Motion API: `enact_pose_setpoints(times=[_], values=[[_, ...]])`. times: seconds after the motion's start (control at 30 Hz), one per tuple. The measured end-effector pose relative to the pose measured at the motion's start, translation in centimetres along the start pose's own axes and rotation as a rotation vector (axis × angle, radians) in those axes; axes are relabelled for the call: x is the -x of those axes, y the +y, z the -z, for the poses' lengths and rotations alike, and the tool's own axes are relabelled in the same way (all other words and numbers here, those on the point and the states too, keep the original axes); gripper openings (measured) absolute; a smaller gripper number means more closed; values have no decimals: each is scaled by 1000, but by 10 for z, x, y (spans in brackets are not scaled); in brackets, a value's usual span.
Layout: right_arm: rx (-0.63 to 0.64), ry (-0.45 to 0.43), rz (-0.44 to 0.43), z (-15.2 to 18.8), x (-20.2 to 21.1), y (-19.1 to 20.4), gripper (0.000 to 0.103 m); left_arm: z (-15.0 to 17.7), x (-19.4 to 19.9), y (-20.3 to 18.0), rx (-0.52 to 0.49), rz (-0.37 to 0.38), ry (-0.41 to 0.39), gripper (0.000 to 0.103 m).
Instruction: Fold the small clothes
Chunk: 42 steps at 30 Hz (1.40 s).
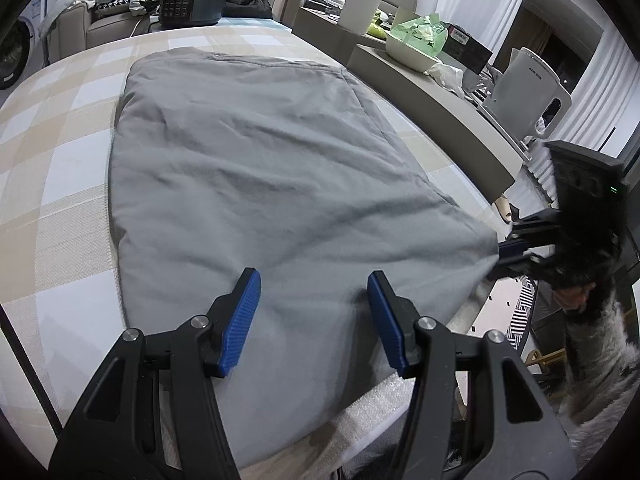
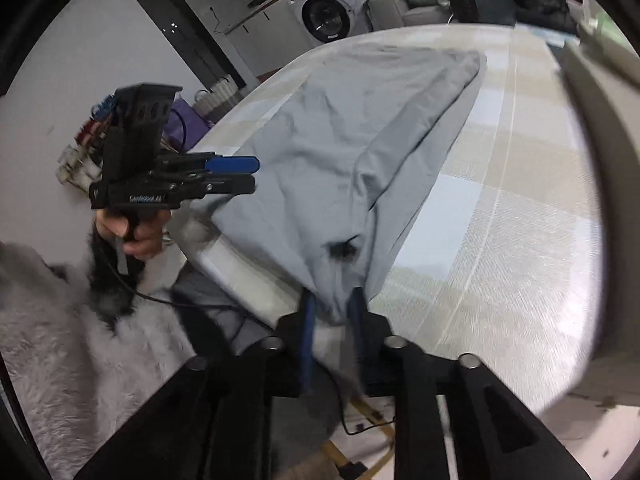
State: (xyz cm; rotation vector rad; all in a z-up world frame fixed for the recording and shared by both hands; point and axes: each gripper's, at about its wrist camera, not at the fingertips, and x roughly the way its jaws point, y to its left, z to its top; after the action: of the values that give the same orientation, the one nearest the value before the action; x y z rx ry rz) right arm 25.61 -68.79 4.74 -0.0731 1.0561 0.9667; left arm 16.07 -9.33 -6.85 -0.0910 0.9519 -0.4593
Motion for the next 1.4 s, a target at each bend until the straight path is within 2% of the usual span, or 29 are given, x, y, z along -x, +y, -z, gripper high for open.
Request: enact_pose_setpoints(times=[0.03,0.1,0.2,0.3,0.4,0.47,0.5,0.53,0.63,0.7,0.73,0.83,0.9,0.97,1.03,1.07,1.1,1.13,1.23,1.3,1.4], values=[[5,-31,11,3,7,8,32,0,2,-2,-2,1,0,52],[-4,-97,39,5,17,15,34,0,9,-11,-14,28,-13,52],[-129,-223,36,-2,23,12,34,-5,9,-35,-70,78,-35,55],[-243,-214,59,-10,-2,-3,34,-7,-10,-61,-131,123,-15,55],[-367,-180,12,-15,-22,-26,34,-3,-34,-76,-153,115,25,55],[-373,-204,14,-17,-28,-26,30,2,-37,-81,-181,97,11,60],[-369,-217,23,-18,-28,-27,14,4,-37,-84,-203,95,10,62],[-360,-225,32,-21,-28,-25,11,5,-37,-87,-221,87,11,63],[-350,-250,76,-26,-23,-20,9,9,-37,-93,-251,64,12,63],[-365,-227,121,-24,-29,-23,10,9,-38,-96,-268,52,13,64],[-371,-208,156,-22,-35,-24,10,10,-39,-97,-272,51,13,64],[-365,-231,142,-19,-29,-20,17,10,-34,-96,-262,53,21,64],[-369,-278,118,-14,-16,-17,17,9,-24,-89,-228,94,17,64],[-352,-311,95,-10,-7,-13,18,4,-14,-80,-182,130,-22,64],[-334,-299,105,-7,-5,-13,19,-1,-13,-73,-149,108,-54,64],[-328,-233,161,-8,-16,-14,19,-3,-18,-71,-147,90,-43,64],[-331,-208,183,-8,-19,-16,20,-4,-24,-69,-148,59,-20,64],[-342,-211,177,-8,-19,-19,24,-3,-32,-67,-156,19,11,64],[-364,-263,171,-11,-9,-22,36,0,-28,-68,-201,11,17,64],[-360,-301,197,-21,-7,-25,37,-2,-20,-63,-194,26,12,64],[-376,-317,227,-50,-15,-39,37,-12,-2,-38,-109,41,-37,64]])
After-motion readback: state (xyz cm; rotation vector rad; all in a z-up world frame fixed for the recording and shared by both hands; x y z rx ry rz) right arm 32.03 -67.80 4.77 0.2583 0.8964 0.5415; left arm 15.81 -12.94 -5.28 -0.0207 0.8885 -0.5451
